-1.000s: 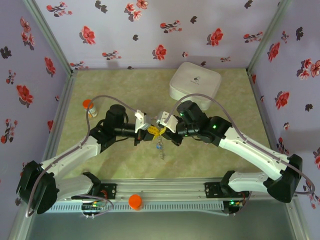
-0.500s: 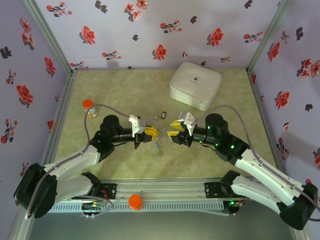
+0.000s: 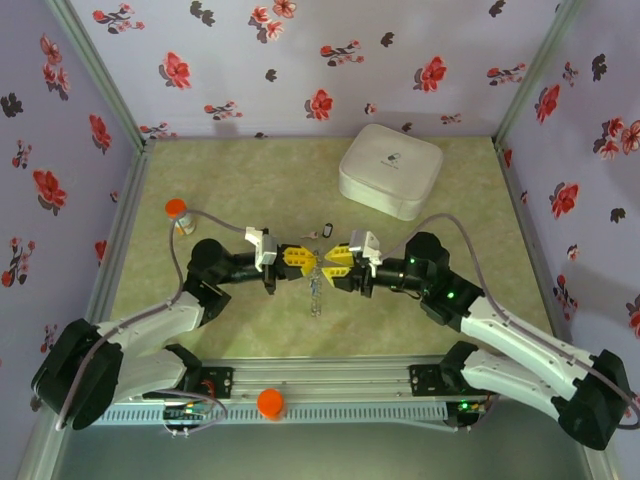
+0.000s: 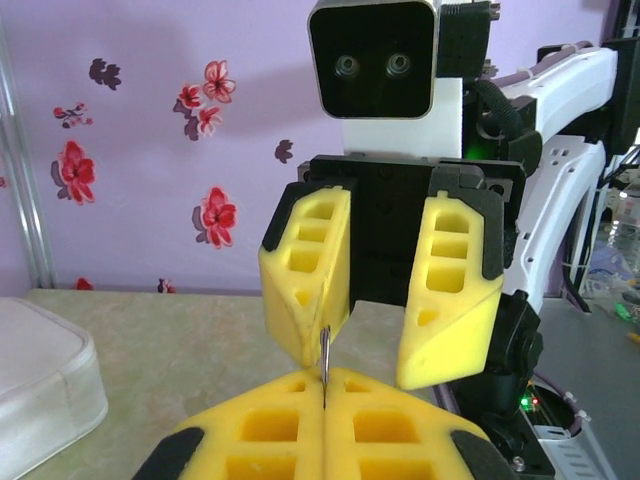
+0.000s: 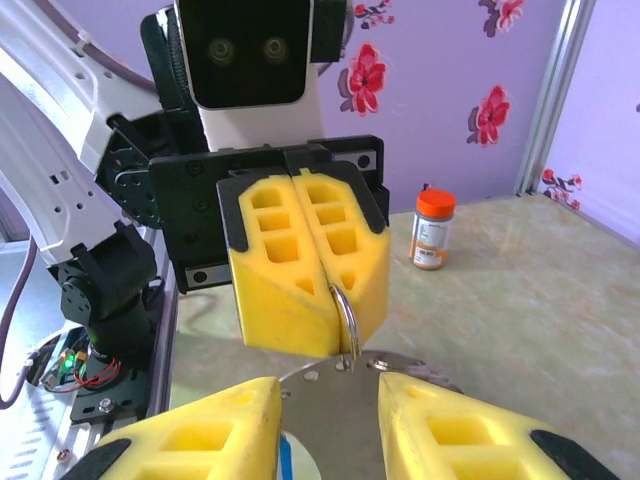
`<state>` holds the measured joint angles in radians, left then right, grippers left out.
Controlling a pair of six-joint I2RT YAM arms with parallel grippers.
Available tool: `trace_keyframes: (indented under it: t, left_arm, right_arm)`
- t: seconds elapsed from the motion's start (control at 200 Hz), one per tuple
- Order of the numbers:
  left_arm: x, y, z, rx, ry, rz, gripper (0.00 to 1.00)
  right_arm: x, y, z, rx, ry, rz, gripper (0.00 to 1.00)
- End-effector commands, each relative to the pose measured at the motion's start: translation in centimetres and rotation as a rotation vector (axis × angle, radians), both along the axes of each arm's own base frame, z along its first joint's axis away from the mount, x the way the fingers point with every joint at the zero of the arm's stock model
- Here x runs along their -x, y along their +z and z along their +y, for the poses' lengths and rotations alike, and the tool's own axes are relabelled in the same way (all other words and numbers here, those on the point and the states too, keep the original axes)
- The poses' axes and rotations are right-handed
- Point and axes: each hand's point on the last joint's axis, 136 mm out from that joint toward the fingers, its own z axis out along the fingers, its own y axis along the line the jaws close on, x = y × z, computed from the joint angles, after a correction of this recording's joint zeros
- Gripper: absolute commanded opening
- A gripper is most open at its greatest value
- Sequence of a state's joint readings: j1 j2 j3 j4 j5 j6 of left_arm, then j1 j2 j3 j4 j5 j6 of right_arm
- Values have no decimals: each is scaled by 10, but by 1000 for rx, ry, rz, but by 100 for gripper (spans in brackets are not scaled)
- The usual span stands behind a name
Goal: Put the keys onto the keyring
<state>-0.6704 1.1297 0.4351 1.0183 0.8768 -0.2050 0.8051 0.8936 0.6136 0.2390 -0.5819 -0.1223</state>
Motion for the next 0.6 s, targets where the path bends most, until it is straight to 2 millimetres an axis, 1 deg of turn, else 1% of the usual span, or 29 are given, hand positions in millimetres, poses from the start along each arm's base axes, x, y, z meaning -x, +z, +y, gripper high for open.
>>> trace_keyframes:
  t: [0.0,0.17,0.26,0.42,0.485,0.545,0.58,0.595]
  left_arm:
    - [11,14,1,47,-43,-43,0]
    - [13,13,1,45,-50,-40,0]
    - [13,14,1,45,-54,-40,0]
    - [14,14,1,44,-60,-40,0]
    - [14,14,1,44,-59,-40,0]
    - [15,14,1,43,-58,-46,0]
    - [14,13,2,40,-49,-46,25]
    - [13,12,2,38,-42,-44,31]
  right_arm:
    - [5,26,6,-67,36,-59,30]
    - [3,31,9,-99,23,-65,23]
    - [3,31,11,-102,21,-64,20]
    - [3,31,13,-100,24,-62,8]
    - [3,31,13,-95,25,-65,0]
    - [2,30,13,-77,20,-67,0]
    - [2,30,12,-62,16,-72,0]
    - [1,30,12,-55,14,-72,0]
